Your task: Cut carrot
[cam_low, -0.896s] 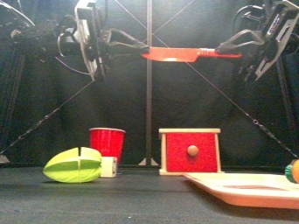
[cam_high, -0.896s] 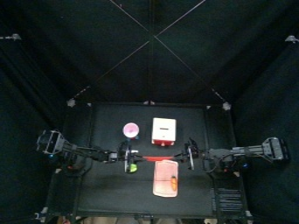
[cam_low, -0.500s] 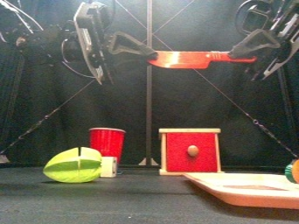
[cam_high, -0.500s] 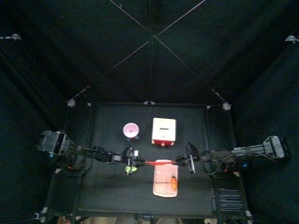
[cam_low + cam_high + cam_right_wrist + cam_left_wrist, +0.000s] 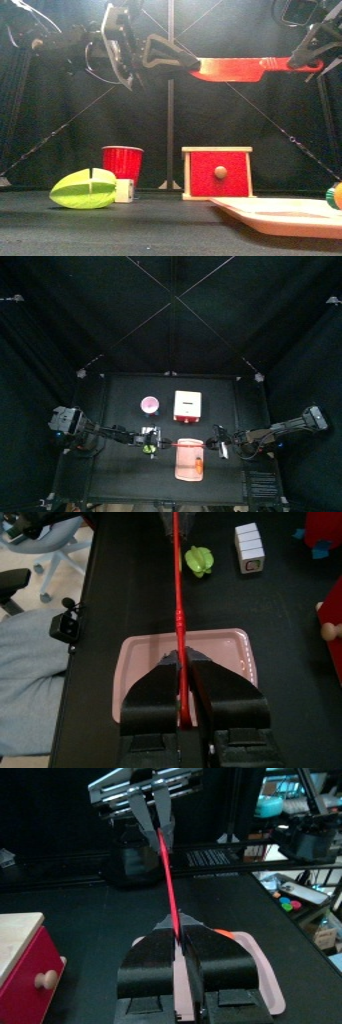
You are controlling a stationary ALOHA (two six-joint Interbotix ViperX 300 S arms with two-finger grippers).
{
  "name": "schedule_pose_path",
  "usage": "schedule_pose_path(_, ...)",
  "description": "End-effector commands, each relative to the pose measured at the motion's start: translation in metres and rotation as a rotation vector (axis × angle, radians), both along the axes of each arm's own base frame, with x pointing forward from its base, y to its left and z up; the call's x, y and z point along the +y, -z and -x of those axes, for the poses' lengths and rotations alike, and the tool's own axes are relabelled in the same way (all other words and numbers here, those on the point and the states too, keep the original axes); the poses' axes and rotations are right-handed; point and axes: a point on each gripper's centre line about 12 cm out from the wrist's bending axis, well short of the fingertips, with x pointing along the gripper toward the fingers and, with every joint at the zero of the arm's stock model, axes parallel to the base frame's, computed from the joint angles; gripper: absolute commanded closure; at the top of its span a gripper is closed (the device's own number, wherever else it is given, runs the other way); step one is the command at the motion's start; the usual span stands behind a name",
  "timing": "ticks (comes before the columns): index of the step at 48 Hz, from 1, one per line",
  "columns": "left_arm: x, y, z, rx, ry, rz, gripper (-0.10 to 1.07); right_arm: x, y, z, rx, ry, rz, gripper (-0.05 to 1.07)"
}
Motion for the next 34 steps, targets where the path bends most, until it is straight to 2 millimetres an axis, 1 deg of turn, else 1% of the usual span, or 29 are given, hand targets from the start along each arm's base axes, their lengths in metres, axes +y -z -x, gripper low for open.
schedule_pose_path(1, -0.007, -0.011, -0.004, -0.010, 0.002, -0.023, 0.60, 0.001, -0.014, -0.002, 0.027, 0.025, -0.020, 0.76)
schedule_pose_path(8, -0.011, -0.015, -0.006, -0.020, -0.009, -0.015, 0.60, -0.005, -0.020, 0.000, 0.138, 0.096, 0.008, 0.76)
schedule_pose_path(14, -0.010, -0.013, -0.010, -0.016, -0.022, -0.002, 0.60, -0.001, -0.026, 0.001, 0.138, 0.100, 0.029, 0.76)
schedule_pose_path(19, -0.012, -0.010, -0.013, -0.010, -0.018, -0.005, 0.60, 0.002, -0.022, 0.001, 0.155, 0.122, 0.031, 0.76)
schedule_pose_path(25, -0.014, -0.009, -0.014, -0.008, -0.016, -0.004, 0.60, 0.006, -0.013, 0.004, 0.229, 0.195, 0.061, 0.76)
schedule_pose_path(28, -0.014, -0.010, -0.013, -0.011, -0.014, -0.002, 0.60, 0.015, -0.009, 0.009, 0.250, 0.193, 0.079, 0.76)
schedule_pose_path(34, -0.018, -0.009, -0.015, -0.010, -0.008, -0.002, 0.60, 0.033, -0.005, 0.016, 0.233, 0.155, 0.087, 0.76)
